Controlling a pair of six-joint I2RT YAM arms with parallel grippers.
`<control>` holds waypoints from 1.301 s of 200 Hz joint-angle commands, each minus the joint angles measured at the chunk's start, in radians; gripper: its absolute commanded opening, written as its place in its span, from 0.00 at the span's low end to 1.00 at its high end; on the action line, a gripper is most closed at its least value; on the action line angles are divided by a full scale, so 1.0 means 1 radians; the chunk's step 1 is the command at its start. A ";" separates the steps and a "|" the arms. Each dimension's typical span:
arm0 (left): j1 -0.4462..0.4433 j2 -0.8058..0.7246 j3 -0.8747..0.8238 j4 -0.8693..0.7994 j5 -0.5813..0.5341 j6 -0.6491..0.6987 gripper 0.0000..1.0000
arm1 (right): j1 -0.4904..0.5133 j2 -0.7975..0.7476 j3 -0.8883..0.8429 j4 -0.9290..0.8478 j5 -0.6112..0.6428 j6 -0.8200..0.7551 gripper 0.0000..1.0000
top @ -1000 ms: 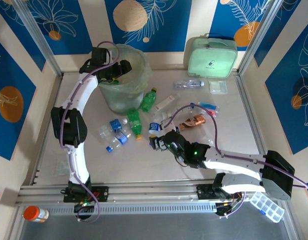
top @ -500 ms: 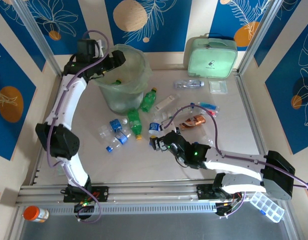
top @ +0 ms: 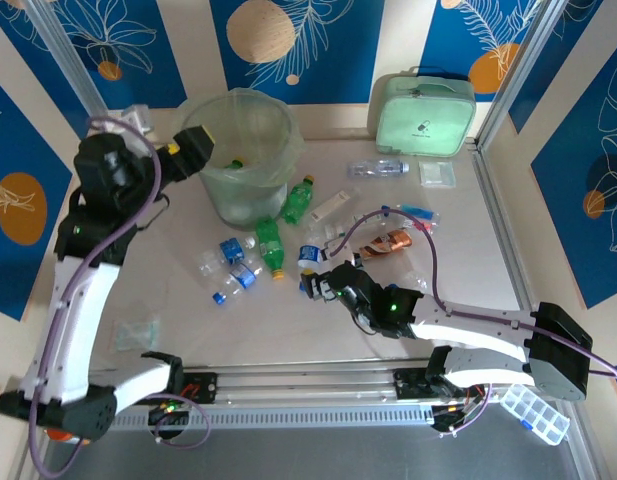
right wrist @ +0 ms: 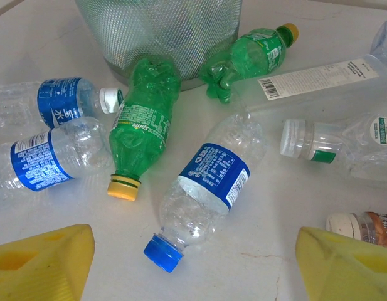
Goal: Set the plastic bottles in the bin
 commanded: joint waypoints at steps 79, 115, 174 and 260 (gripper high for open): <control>-0.198 -0.376 -0.616 0.069 -0.070 0.020 0.94 | 0.001 0.008 0.042 -0.002 0.035 0.001 0.84; -0.226 -0.499 -0.836 0.105 -0.079 -0.022 0.92 | 0.001 0.030 0.045 -0.001 0.001 0.012 0.84; -0.230 -0.623 -1.080 0.151 -0.204 -0.091 0.92 | -0.003 0.113 0.133 -0.127 -0.040 0.036 0.85; -0.230 -0.722 -1.148 0.206 -0.150 -0.121 0.93 | -0.073 0.106 0.421 -1.138 0.170 1.051 0.82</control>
